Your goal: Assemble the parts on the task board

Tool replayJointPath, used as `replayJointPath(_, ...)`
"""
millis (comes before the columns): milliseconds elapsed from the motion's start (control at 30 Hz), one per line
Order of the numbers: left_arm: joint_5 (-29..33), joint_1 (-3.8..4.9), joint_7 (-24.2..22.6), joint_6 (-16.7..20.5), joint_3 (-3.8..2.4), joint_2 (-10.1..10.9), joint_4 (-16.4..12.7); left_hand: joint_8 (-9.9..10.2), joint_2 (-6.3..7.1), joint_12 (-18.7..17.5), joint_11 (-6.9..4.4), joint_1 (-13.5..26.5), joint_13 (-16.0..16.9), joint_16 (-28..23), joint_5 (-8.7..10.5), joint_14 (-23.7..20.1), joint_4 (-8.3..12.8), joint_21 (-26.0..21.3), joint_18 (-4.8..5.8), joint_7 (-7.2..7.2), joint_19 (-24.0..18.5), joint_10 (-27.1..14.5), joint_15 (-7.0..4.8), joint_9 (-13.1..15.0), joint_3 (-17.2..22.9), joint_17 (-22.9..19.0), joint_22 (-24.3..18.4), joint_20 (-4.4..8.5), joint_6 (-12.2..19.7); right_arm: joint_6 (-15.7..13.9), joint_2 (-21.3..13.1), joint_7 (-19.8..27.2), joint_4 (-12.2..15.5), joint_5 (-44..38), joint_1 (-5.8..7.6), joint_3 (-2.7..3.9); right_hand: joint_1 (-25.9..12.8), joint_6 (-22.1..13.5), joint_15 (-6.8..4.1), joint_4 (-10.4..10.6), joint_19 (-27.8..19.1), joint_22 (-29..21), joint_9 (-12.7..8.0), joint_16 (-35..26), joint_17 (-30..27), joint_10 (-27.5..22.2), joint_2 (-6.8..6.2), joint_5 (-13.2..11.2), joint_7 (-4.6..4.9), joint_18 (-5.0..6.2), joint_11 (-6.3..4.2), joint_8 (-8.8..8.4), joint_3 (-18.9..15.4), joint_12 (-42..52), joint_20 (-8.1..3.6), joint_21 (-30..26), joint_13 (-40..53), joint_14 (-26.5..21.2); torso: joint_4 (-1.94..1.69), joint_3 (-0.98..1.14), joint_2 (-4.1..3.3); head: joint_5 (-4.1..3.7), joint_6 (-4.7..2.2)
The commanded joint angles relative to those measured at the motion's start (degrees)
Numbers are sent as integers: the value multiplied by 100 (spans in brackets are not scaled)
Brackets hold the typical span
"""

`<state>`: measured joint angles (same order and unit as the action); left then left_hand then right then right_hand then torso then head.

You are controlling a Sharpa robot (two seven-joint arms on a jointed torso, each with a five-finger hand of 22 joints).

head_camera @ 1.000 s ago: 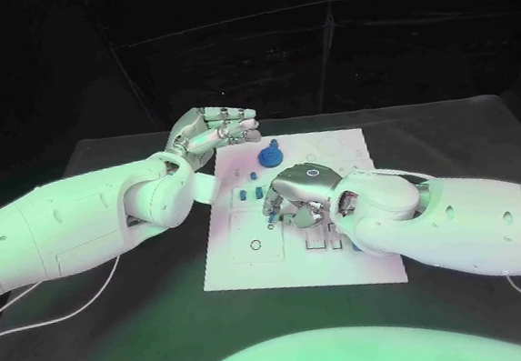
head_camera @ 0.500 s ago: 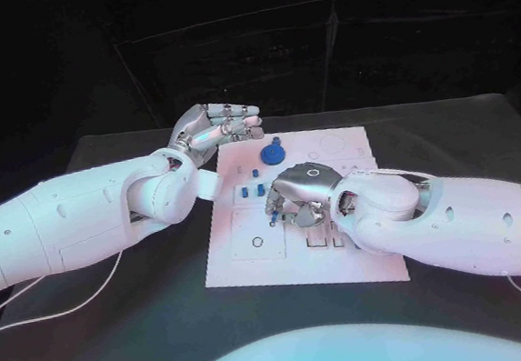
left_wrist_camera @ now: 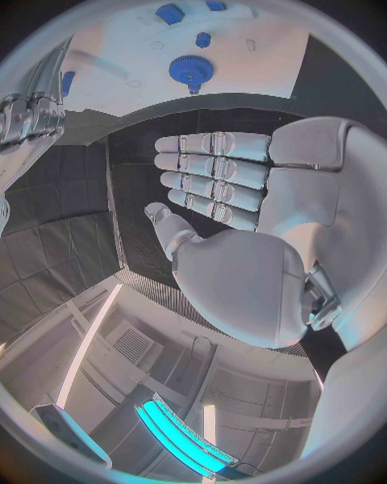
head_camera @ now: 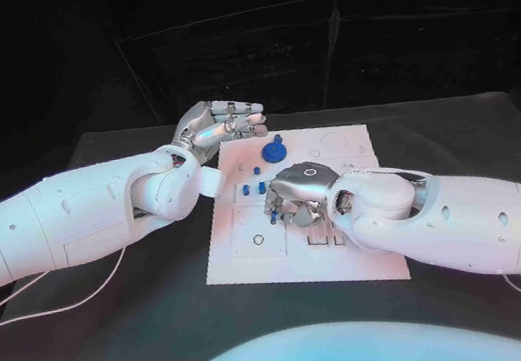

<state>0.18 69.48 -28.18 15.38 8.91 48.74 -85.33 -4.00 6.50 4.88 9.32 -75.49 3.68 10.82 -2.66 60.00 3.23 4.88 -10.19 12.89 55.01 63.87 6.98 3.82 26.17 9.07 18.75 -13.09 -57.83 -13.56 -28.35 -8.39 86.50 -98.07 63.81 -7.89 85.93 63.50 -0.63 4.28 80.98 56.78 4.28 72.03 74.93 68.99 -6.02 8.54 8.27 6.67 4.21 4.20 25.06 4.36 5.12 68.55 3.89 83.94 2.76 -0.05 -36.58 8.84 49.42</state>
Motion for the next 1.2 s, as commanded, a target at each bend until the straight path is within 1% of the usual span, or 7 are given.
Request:
replayJointPath(33,15,8,-6,-82,-5,-11,2,26,-45,-34,8,-6,-1,-22,-10,28,1,-30,-26,1,27,-30,8,-7,-12,-9,-5,-10,43,118,18,-19,-30,-102,4,2,-60,2,11,-12,-40,3,3,34,218,10,19,28,49,-64,42,-27,37,-29,8,19,-8,394,-2,-1,0,4,13)
replayJointPath(167,16,8,10,-91,-5,-14,4,26,-45,-34,8,-6,-1,-22,-10,28,1,-30,-26,1,27,-30,8,-7,-12,-9,-5,-10,43,149,31,-31,-66,-135,-1,2,-67,3,12,-20,-44,1,3,33,214,8,21,33,49,-63,43,-27,48,-33,9,19,-8,392,1,3,-2,9,26)
replayJointPath(300,16,8,15,-95,-5,-16,8,26,-45,-34,8,-6,-1,-22,-10,28,1,-30,-26,1,27,-30,8,-7,-12,-9,-5,-10,43,174,39,-38,-78,-149,-7,2,-67,3,12,-20,-44,1,3,33,214,8,21,33,49,-63,43,-27,48,-33,9,19,-8,392,1,-3,2,6,44)
replayJointPath(433,16,8,17,-100,-5,-18,10,26,-45,-34,8,-6,-1,-22,-10,28,1,-30,-26,1,27,-30,8,-7,-12,-9,-5,-10,43,218,45,-46,-73,-164,-12,1,-67,3,12,-20,-44,1,3,33,214,8,21,33,49,-63,43,-27,48,-33,9,19,-8,392,0,-1,1,15,58)
replayJointPath(967,16,8,24,-105,-5,-24,26,24,-58,-31,9,-2,0,-32,-10,34,-5,-36,-27,4,32,-35,9,-6,-11,-16,-24,-12,51,343,85,-13,3,-172,-30,0,-78,5,13,-25,-47,1,3,35,212,10,23,34,49,-62,44,-26,55,-36,11,20,-7,391,2,-5,3,55,58)
replayJointPath(1133,16,8,26,-108,-5,-27,29,24,-58,-31,9,-2,0,-32,-10,34,-5,-36,-27,4,32,-35,9,-6,-11,-16,-24,-12,51,357,114,-17,-48,-173,-32,-3,-176,-60,31,-40,-75,-15,-12,36,194,-53,-16,23,69,-57,66,-52,70,-72,26,14,-15,382,-2,-4,-1,58,58)
replayJointPath(1200,16,8,27,-109,-5,-27,30,24,-58,-31,9,-2,0,-32,-10,34,-5,-36,-27,4,32,-35,9,-6,-11,-16,-24,-12,51,350,124,-24,-73,-173,-32,-4,-241,-167,59,-36,-101,-45,-35,41,186,-181,-45,14,94,-52,96,-73,84,-94,43,-6,-30,376,0,-2,1,64,58)
